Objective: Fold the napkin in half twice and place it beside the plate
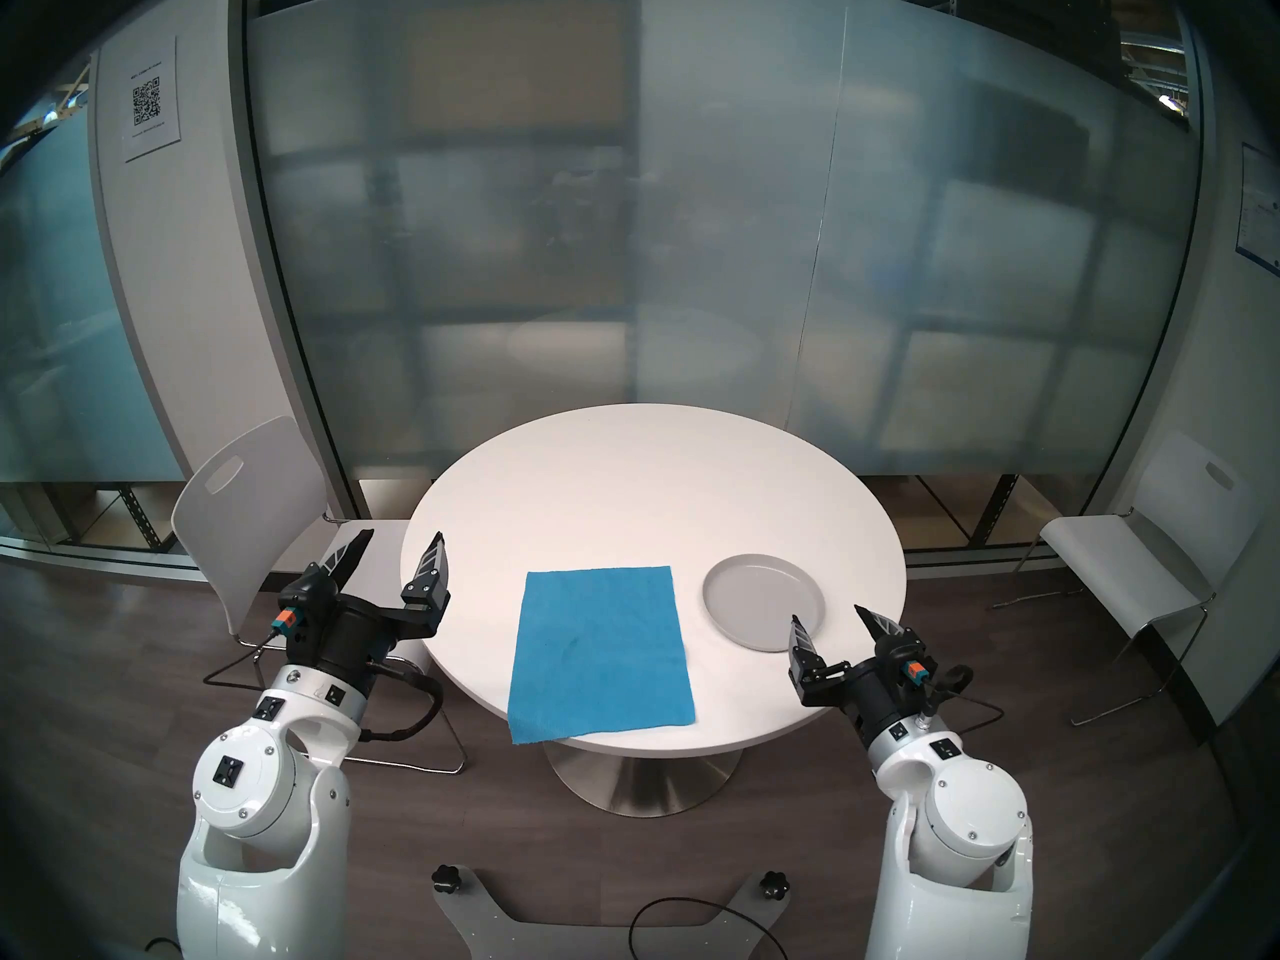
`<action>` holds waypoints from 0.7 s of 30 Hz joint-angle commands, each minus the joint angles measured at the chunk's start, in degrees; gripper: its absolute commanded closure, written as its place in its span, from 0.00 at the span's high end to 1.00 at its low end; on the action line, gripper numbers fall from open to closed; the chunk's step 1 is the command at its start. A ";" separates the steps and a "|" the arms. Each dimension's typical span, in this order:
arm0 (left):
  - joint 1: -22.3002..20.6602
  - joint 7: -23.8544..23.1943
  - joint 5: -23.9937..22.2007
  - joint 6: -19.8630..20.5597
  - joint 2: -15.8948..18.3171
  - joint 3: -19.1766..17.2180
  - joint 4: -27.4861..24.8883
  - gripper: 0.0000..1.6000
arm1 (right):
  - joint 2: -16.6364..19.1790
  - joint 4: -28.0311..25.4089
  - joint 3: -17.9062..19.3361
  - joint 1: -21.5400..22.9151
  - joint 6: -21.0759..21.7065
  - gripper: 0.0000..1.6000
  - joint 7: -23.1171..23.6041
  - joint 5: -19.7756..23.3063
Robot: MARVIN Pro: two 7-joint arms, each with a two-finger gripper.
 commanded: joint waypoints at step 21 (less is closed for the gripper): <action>-0.03 -0.01 -0.01 -0.10 0.00 -0.01 -1.04 1.00 | 3.86 1.55 -5.17 0.90 1.85 1.00 6.13 -2.23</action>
